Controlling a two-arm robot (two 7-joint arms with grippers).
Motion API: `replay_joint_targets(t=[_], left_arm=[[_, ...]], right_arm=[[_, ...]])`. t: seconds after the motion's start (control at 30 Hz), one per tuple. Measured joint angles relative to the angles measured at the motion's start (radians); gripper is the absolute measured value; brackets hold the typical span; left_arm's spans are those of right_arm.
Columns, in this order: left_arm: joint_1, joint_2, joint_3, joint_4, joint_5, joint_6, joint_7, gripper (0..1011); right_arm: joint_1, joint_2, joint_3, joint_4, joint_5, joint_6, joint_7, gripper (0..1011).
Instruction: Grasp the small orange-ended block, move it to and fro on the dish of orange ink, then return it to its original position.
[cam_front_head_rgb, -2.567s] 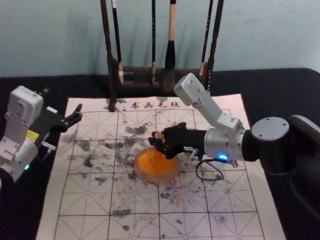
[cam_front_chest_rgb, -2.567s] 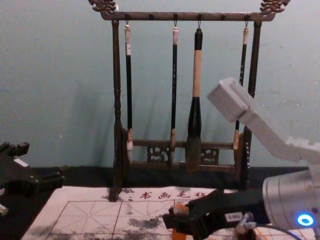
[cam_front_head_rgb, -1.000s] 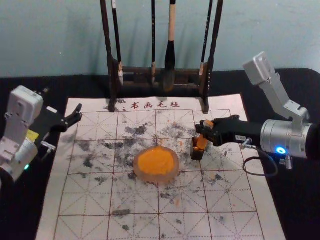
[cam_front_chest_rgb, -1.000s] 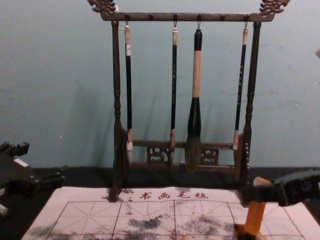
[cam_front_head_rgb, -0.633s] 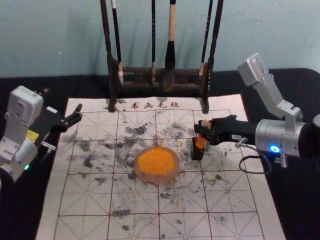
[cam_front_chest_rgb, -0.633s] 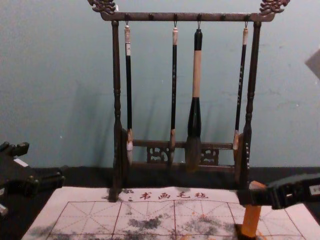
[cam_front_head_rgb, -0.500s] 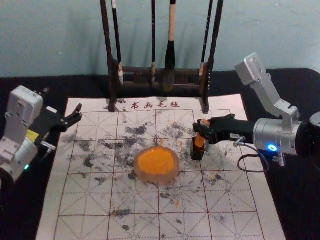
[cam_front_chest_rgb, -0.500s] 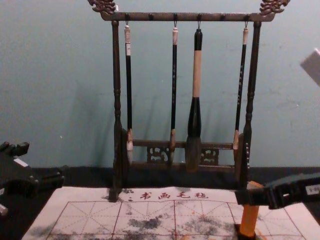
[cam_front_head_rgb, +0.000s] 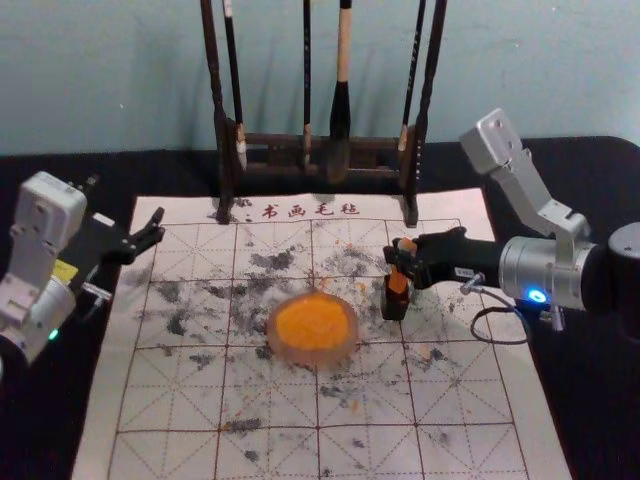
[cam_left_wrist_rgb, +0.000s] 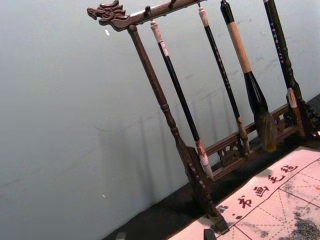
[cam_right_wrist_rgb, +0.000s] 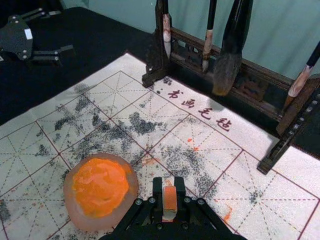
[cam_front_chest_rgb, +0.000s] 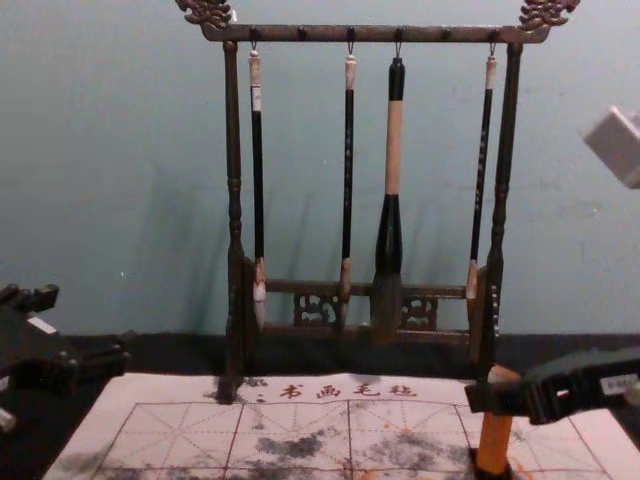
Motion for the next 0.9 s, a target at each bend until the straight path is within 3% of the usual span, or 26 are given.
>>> replay_joint_targets(t=[0.5,0.9], left_arm=[[0.0,0.0,0.0,0.0,0.0,0.0,0.0,1001],[0.0,0.0,0.0,0.0,0.0,0.0,0.0,1001]], right_arm=[[-0.003,-0.017,-0.035,0.024,-0.087,-0.039,0.001,108],[-0.015,-0.036,-0.036,0.04,-0.139,-0.058,0.008,108]])
